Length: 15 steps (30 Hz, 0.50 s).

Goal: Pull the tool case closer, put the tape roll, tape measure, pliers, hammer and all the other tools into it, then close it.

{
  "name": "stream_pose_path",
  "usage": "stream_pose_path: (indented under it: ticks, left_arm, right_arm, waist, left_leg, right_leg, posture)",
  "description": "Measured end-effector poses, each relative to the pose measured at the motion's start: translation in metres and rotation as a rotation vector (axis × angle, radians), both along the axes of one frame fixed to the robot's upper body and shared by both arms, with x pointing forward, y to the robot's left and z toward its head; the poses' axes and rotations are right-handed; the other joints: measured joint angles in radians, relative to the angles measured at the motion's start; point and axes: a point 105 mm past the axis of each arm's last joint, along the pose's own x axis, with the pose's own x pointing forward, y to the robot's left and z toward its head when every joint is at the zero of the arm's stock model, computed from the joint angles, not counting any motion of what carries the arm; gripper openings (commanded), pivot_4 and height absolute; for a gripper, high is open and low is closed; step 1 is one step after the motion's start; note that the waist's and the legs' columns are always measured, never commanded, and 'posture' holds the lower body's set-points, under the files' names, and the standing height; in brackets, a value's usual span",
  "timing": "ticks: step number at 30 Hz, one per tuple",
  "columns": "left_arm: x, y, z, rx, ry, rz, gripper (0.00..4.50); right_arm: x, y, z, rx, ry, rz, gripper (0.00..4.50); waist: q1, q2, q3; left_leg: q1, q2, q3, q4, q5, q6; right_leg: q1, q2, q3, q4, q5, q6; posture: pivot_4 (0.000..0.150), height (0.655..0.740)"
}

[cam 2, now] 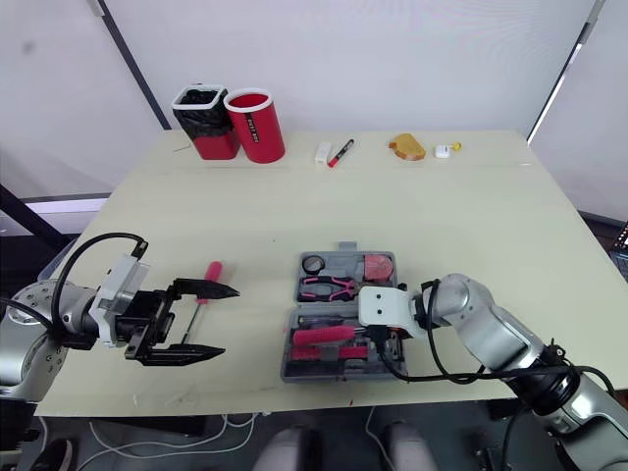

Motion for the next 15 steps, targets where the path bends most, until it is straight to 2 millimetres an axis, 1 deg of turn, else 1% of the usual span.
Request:
stream_pose_path:
  ticks: [4, 15]
  left_arm:
    - [-0.0015, -0.0005, -0.0017, 0.001, 0.007, -0.003, 4.50]
    - [-0.0038, 0.0011, -0.0056, 0.006, 0.025, 0.004, 4.50]
  right_arm:
    - [0.0036, 0.0022, -0.0037, -0.010, 0.001, -0.024, 0.12]
    - [0.0032, 0.0100, -0.0073, -0.015, -0.014, -0.016, 0.12]
  waist:
    - [0.000, 0.000, 0.000]
    - [0.000, 0.000, 0.000]
  left_leg:
    - [0.000, 0.000, 0.000, 0.000, 0.000, 0.000]
    - [0.000, 0.000, 0.000, 0.000, 0.000, 0.000]
  right_leg:
    - [0.000, 0.000, 0.000, 0.000, 0.000, 0.000]
    - [0.000, 0.000, 0.000, 0.000, 0.000, 0.000]
  posture:
    - [0.150, 0.7400]
    - [0.150, 0.7400]
